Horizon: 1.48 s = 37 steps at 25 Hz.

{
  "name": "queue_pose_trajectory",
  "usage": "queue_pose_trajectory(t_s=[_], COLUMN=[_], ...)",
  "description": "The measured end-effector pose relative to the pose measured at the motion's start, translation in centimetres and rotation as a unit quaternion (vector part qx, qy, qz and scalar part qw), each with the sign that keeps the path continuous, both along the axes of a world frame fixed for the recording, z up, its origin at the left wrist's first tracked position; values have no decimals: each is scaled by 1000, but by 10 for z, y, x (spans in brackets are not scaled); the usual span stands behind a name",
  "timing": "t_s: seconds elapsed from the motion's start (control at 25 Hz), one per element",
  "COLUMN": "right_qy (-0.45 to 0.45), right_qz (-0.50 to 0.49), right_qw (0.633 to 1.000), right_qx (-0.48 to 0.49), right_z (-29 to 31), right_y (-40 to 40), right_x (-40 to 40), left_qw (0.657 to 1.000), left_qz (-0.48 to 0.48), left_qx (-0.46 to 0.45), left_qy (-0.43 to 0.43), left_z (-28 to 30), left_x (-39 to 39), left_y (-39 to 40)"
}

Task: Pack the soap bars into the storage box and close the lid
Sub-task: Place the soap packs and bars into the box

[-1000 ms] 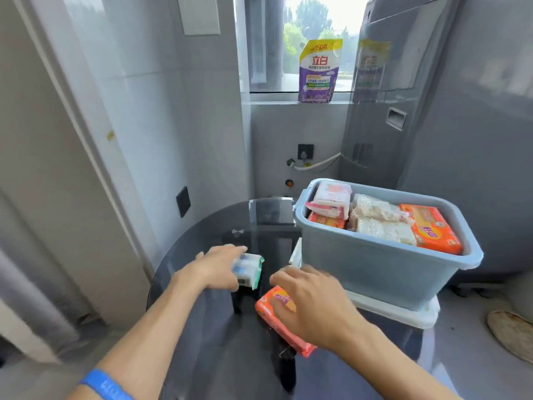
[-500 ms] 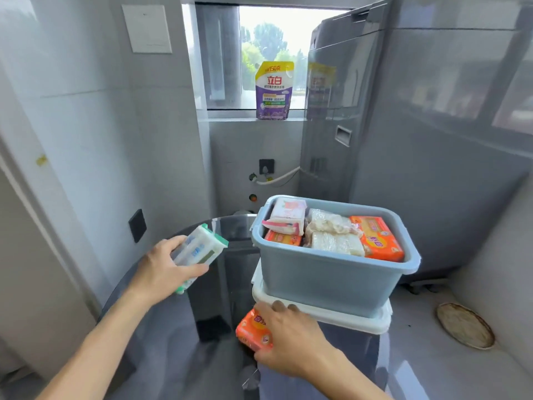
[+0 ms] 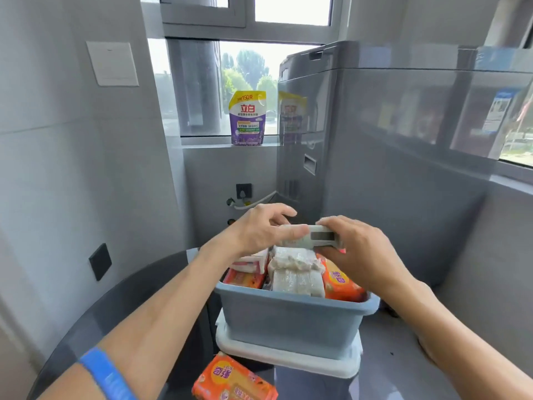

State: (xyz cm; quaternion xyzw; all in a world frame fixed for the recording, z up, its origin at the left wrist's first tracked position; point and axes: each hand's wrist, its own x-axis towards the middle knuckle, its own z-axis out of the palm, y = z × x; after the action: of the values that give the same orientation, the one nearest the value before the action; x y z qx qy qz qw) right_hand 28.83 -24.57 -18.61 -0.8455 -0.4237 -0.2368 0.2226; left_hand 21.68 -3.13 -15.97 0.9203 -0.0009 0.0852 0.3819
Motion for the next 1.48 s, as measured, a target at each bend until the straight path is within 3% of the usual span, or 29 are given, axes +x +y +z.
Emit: queue_pose_trajectory(t_s=[0.04,0.12,0.2,0.24,0.32,0.52,0.8,1.04,1.2,1.36,1.48], right_qy=[26,110,189,210,225,184,119,136,81,20,70], right_qz=[-29,-67,-76,-74,-60,-30,-6,37,80,77,63], right_qw=[999,989,970,963,958,979,993,989,981,960,946], right_qx=[18,69,132,154,166,81,12,-41,-155,-267,-310], right_z=[-4,-13,-22,-24,-23,-14,-1,9,17,24,26], right_y=[-6,-17,-23,-24,-20,-2,33,72,104,139,155], right_x=[11,30,44,50,57,57,55,55,46,41,48], left_qw=[999,980,951,945,945,941,968,979,973,938,951], left_qz=[22,50,45,43,49,49,37,43,106,214,234], left_qx=[8,155,283,306,309,299,158,171,193,180,127], left_qy=[47,115,116,104,97,149,193,100,-75,-206,-155], left_z=[-6,-22,-33,-35,-35,-43,-41,-50,-53,-59,-64], left_x=[10,24,30,33,35,30,23,1,-16,-25,-26], left_y=[8,23,27,26,25,28,24,26,24,25,35])
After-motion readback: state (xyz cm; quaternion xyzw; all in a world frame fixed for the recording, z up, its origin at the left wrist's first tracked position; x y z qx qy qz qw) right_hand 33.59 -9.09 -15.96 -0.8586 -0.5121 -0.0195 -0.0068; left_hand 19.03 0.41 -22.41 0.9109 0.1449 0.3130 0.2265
